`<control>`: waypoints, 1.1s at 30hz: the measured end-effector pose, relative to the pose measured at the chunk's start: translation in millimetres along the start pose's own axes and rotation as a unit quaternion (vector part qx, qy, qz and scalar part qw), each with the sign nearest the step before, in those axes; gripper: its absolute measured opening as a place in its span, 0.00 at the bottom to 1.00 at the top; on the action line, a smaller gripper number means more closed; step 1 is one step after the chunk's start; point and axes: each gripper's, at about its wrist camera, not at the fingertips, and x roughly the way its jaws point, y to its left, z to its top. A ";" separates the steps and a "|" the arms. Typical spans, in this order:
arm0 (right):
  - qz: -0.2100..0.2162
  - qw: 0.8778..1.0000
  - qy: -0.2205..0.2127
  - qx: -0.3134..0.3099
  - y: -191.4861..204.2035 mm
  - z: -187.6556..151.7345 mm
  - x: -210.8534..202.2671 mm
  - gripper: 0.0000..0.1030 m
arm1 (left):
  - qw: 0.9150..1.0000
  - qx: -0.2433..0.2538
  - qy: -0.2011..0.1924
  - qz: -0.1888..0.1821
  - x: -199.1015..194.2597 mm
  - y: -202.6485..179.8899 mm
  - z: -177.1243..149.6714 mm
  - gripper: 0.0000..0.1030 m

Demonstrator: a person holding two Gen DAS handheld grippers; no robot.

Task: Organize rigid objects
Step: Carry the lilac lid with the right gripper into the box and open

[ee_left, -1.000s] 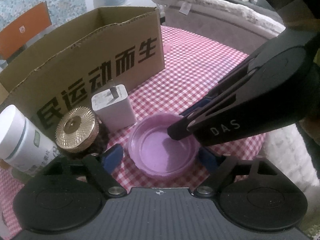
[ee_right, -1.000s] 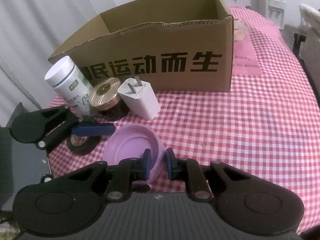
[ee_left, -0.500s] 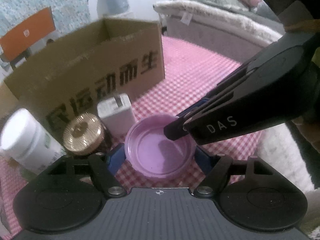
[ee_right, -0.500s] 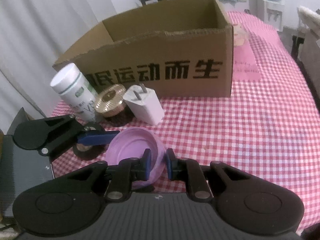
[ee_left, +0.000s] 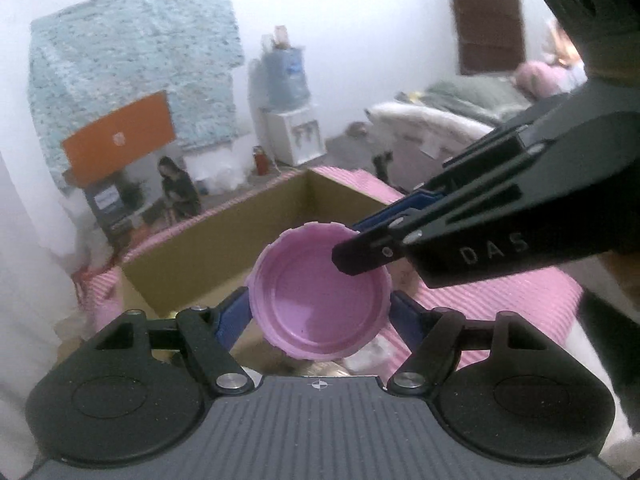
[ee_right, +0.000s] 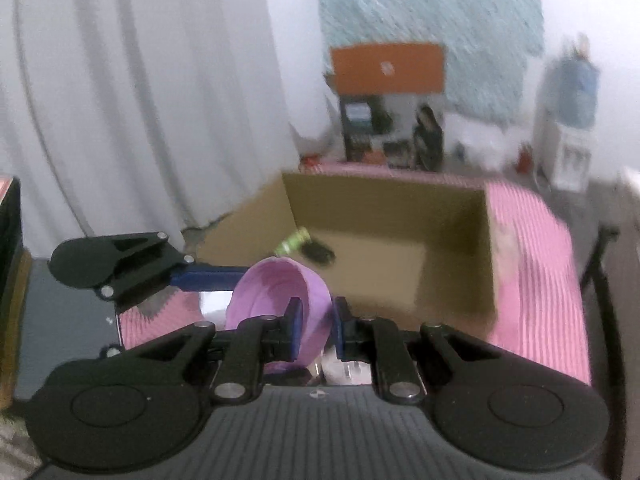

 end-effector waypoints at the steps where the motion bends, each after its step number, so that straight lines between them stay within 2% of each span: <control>1: 0.004 1.000 -0.005 -0.008 2.3 8.5 2.0 0.17 | 1.000 -0.005 0.001 0.003 1.0 7.8 5.4 0.73; 4: 0.024 0.999 -0.010 -0.022 4.0 35.2 17.5 0.17 | 1.000 -0.018 0.012 0.010 9.1 31.0 17.0 0.73; 8: 0.055 0.998 0.016 -0.007 -9.0 66.4 57.1 0.17 | 0.997 -0.055 0.061 0.000 39.4 65.5 24.9 0.72; 10: 0.078 0.995 0.052 0.022 -22.3 77.1 85.5 0.17 | 0.993 -0.073 0.096 -0.011 59.2 83.6 26.2 0.72; 13: 0.110 0.984 0.119 0.074 -45.5 82.4 135.2 0.17 | 0.983 -0.097 0.154 -0.030 92.8 102.3 22.7 0.72; 16: 0.125 0.969 0.179 0.111 -61.8 81.6 181.1 0.17 | 0.970 -0.118 0.208 -0.048 123.8 116.0 15.9 0.72; 19: 0.131 0.957 0.224 0.130 -70.4 76.6 212.6 0.17 | 0.961 -0.127 0.241 -0.055 139.7 119.5 6.8 0.72; 21: 0.131 0.951 0.248 0.130 -70.8 72.3 229.7 0.17 | 0.958 -0.123 0.253 -0.051 142.7 117.9 4.4 0.71; 26: 0.138 0.937 0.294 0.128 -62.3 57.8 251.5 0.17 | 0.958 -0.084 0.273 -0.031 150.0 110.8 5.6 0.72; 33: 0.149 0.925 0.327 0.122 -55.0 48.7 270.4 0.16 | 0.952 -0.062 0.298 -0.036 158.6 105.9 6.9 0.72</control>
